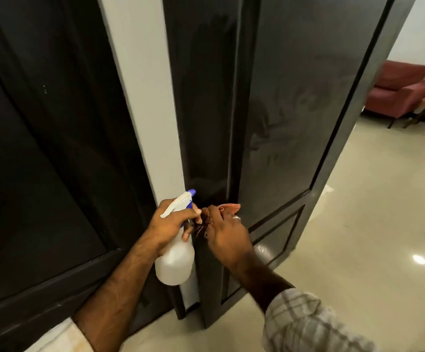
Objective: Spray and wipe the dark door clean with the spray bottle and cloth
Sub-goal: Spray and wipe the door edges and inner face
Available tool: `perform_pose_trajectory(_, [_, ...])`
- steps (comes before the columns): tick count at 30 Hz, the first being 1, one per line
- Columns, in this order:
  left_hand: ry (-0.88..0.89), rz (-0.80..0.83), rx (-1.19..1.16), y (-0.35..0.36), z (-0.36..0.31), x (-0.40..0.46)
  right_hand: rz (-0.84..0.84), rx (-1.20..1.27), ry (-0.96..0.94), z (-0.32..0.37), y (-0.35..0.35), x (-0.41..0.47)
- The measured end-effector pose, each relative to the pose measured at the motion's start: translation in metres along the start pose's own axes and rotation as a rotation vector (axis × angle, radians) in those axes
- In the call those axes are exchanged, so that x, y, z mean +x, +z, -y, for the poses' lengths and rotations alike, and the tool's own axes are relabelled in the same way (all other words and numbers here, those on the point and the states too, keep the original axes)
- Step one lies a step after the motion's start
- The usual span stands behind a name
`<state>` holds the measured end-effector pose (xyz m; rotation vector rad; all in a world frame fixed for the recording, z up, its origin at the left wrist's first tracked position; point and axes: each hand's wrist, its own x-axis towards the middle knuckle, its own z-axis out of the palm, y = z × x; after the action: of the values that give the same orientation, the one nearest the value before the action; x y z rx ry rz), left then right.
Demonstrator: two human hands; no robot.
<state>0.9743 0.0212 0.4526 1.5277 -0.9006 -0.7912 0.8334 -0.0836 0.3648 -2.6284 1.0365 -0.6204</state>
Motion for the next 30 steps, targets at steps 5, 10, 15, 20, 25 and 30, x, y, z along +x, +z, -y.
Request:
perform_pose_trajectory(5, [-0.058, -0.093, -0.047, 0.031, -0.009, -0.013, 0.130, 0.650, 0.495, -0.044, -0.013, 0.031])
perform_pose_trajectory(10, [-0.122, -0.213, -0.082, 0.057, -0.020, -0.028, 0.403, 0.949, 0.749, -0.049, -0.003, 0.036])
perform_pose_trajectory(15, [-0.145, -0.337, -0.055, 0.066, -0.032, -0.032, -0.004, 0.350, 0.264, -0.031, -0.011, 0.020])
perform_pose_trajectory(20, [-0.191, -0.427, -0.073, 0.066, -0.034, -0.036, 0.013, 0.188, -0.079, -0.039, 0.010, -0.002])
perform_pose_trajectory(25, [-0.188, -0.445, -0.071, 0.081, -0.033, -0.039, 0.188, 0.544, 0.387, -0.056, 0.005, 0.025])
perform_pose_trajectory(30, [-0.197, -0.429, -0.111, 0.087, -0.025, -0.027, 0.353, 0.866, 0.585, -0.048, -0.006, 0.040])
